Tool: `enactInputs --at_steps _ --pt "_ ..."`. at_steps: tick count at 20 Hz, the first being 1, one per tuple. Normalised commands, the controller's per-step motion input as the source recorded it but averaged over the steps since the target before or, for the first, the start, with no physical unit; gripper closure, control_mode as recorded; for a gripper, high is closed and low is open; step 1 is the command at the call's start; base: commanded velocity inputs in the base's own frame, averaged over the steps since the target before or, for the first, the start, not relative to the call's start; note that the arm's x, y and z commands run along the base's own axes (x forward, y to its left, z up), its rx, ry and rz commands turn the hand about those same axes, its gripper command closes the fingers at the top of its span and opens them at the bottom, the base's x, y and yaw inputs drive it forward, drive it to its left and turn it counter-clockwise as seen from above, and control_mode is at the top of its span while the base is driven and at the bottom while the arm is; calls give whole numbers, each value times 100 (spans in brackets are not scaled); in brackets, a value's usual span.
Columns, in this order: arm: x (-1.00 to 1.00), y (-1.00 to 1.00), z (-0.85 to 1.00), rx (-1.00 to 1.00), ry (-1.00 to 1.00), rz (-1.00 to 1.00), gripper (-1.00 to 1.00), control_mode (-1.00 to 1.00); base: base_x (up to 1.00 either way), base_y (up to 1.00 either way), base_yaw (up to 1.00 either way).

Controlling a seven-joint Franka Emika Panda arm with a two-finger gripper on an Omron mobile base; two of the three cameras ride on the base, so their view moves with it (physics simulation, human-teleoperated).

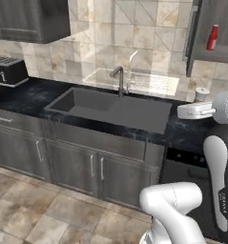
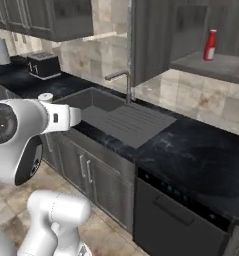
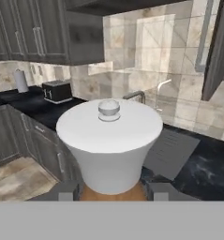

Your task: Take 2 condiments from the cabinet and move them on the counter near the stove.Make sure the condiments are lined up with each other, next to each other.

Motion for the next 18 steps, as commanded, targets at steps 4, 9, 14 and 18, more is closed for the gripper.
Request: enactInputs --at_steps 4,9,14,18 --pt "0 0 0 0 0 0 100 100 0 41 59" --pt "0 0 0 0 0 0 100 100 0 44 59" --pt "0 0 0 0 0 0 100 100 0 30 59" --pt "0 0 0 0 0 0 100 100 0 23 60"
